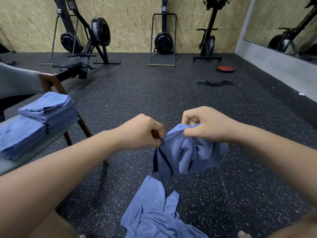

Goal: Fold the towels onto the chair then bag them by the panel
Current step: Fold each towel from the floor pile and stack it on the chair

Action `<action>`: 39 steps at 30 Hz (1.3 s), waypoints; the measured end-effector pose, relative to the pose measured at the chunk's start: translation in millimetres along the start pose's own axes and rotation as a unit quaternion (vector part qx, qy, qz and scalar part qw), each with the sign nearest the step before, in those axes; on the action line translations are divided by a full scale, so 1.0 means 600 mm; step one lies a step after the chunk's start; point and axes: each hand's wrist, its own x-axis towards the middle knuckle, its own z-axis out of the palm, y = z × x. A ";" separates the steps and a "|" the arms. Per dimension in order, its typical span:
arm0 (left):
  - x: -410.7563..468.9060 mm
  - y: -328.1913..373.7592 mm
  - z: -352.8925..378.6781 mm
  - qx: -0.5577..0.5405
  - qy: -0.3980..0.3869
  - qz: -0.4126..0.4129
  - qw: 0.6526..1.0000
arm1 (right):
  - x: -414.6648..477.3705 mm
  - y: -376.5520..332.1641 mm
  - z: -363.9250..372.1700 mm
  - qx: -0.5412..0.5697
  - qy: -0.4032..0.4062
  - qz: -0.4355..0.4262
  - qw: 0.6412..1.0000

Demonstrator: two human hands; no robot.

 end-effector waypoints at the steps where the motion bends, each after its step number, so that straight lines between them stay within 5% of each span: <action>1: 0.000 -0.003 0.002 -0.026 0.004 -0.005 1.000 | 0.000 0.000 -0.001 0.004 0.004 0.001 1.000; 8: 0.002 0.013 0.026 -0.200 -0.001 -0.022 0.979 | 0.000 0.000 -0.009 0.014 0.045 -0.005 0.999; 28: 0.010 -0.050 0.038 -0.032 -0.014 -0.058 0.998 | 0.010 0.039 -0.054 0.037 0.176 0.015 0.984; 39: 0.001 -0.112 -0.012 -0.118 0.076 -0.146 0.979 | 0.023 0.111 -0.058 0.016 0.213 0.076 0.974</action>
